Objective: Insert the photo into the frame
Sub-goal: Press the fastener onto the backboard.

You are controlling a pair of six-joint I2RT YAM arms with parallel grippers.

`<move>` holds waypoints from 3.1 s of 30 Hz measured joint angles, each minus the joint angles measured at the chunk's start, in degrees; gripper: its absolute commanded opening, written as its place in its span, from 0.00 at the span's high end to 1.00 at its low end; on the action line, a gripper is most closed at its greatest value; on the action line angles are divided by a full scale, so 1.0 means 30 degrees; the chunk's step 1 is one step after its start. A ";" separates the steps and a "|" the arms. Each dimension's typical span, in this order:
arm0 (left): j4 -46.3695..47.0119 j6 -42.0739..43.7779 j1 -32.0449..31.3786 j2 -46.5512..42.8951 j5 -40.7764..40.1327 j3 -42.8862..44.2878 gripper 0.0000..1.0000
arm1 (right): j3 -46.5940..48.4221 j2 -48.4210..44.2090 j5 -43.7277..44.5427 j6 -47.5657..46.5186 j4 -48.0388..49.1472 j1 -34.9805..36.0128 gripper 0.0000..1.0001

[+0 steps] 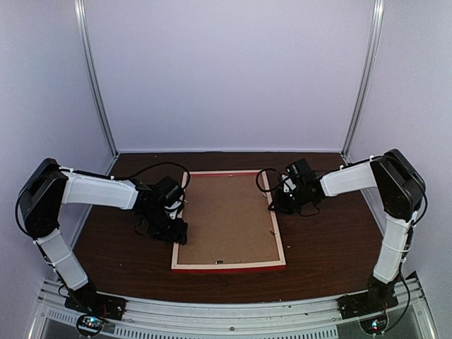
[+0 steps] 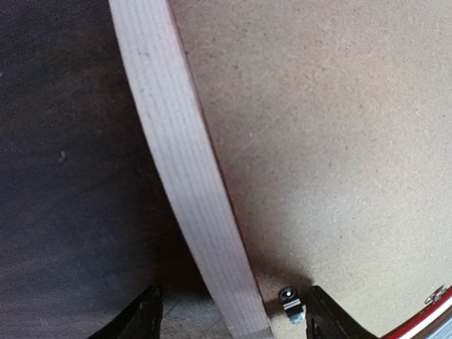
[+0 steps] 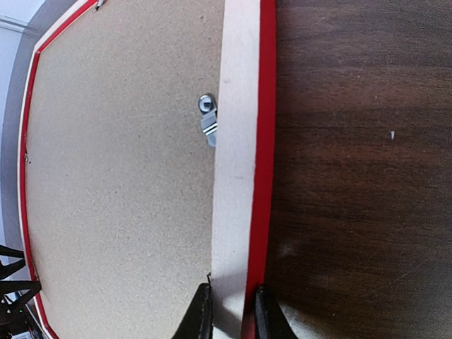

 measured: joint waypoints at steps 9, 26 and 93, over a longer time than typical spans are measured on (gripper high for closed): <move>0.0124 -0.0131 -0.0095 -0.0197 0.0393 -0.0262 0.43 | -0.0073 0.0000 -0.0029 0.0022 0.0124 -0.0007 1.00; 0.0277 -0.0262 -0.0204 -0.0306 0.0765 -0.0357 0.70 | -0.0386 -0.0095 -0.0182 0.0102 0.0590 -0.0066 1.00; 0.3053 -0.1479 0.2397 -0.0867 0.6280 -0.2645 0.57 | -0.0590 -0.0109 -0.0226 0.0117 0.1071 -0.0066 1.00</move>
